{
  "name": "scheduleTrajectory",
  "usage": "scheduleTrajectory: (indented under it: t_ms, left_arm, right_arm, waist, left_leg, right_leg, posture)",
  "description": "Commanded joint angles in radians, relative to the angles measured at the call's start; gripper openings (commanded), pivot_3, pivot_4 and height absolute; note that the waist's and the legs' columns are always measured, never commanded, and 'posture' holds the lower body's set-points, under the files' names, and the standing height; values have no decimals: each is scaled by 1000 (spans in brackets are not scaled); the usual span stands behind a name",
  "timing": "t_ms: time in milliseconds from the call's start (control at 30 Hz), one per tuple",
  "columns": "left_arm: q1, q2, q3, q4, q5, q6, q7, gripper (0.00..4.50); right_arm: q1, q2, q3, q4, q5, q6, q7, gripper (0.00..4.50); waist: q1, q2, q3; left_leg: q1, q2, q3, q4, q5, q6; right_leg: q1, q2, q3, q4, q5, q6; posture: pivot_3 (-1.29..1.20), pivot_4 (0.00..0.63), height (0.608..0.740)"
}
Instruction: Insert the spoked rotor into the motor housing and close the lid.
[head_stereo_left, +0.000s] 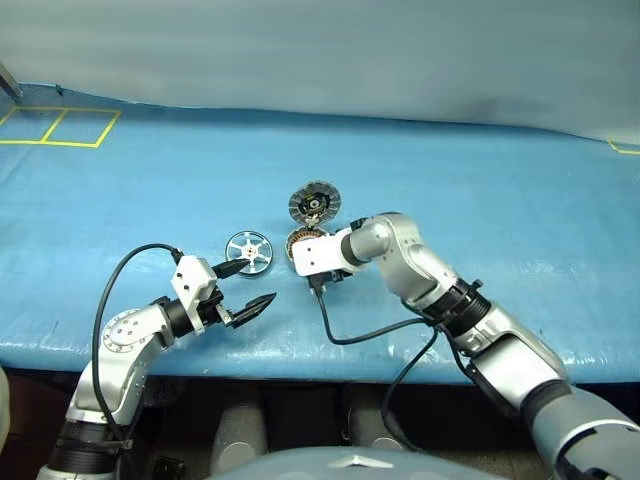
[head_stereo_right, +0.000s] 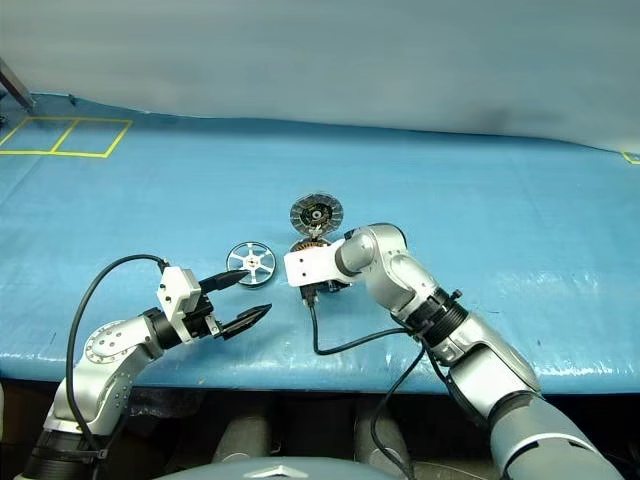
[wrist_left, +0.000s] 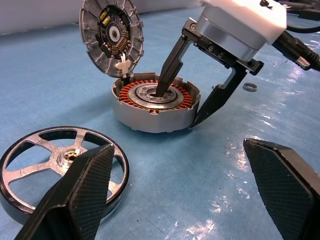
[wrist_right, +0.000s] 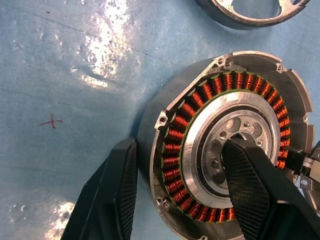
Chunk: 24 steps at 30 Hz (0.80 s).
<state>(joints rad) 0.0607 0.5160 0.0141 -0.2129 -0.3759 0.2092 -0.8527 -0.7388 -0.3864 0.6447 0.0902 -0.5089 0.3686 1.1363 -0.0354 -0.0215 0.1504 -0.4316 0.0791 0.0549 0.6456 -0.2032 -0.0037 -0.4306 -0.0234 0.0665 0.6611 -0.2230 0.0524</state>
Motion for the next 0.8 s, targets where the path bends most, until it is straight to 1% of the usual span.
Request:
scheduleTrajectory:
  t_ms: [33,267,433,667,700,800]
  left_arm:
    - [-4,0,13,-23,-16,-15,-5,4500]
    - [-8,-6,10,-17,-13,-19,-4,4500]
    - [-9,-9,9,-15,-12,-20,-3,4500]
    - [-10,-12,12,-14,-11,-24,2,4500]
    - [-10,-12,13,-15,-11,-24,3,4500]
    - [-7,-11,15,-17,-11,-23,4,4500]
  right_arm:
    - [38,-9,4,-95,-1,38,17,2184]
    - [108,-27,24,-191,-3,89,23,2184]
    - [133,-30,37,-225,-9,108,24,2184]
    - [133,-26,40,-189,-16,96,2,2184]
    - [136,-24,40,-192,-14,97,3,2926]
    - [142,-13,31,-205,-9,106,-11,3830]
  waist:
    - [0,0,0]
    - [0,0,0]
    - [0,-1,0]
    - [-1,-1,-1]
    - [-1,-1,-1]
    - [0,-1,-1]
  left_leg:
    - [0,0,0,0,0,0]
    - [0,0,0,0,0,0]
    - [0,0,0,1,0,0]
    - [1,0,0,1,0,0]
    - [1,0,0,1,0,0]
    - [1,0,0,1,0,0]
  right_leg:
    - [0,0,0,0,0,0]
    - [0,0,0,0,0,0]
    - [0,0,0,0,-1,1]
    - [0,0,0,0,-1,1]
    - [0,0,0,0,-1,1]
    - [0,0,0,0,-1,2]
  posture:
    - [0,150,740]
    - [0,150,740]
    - [0,150,740]
    - [0,150,740]
    - [0,150,740]
    - [0,150,740]
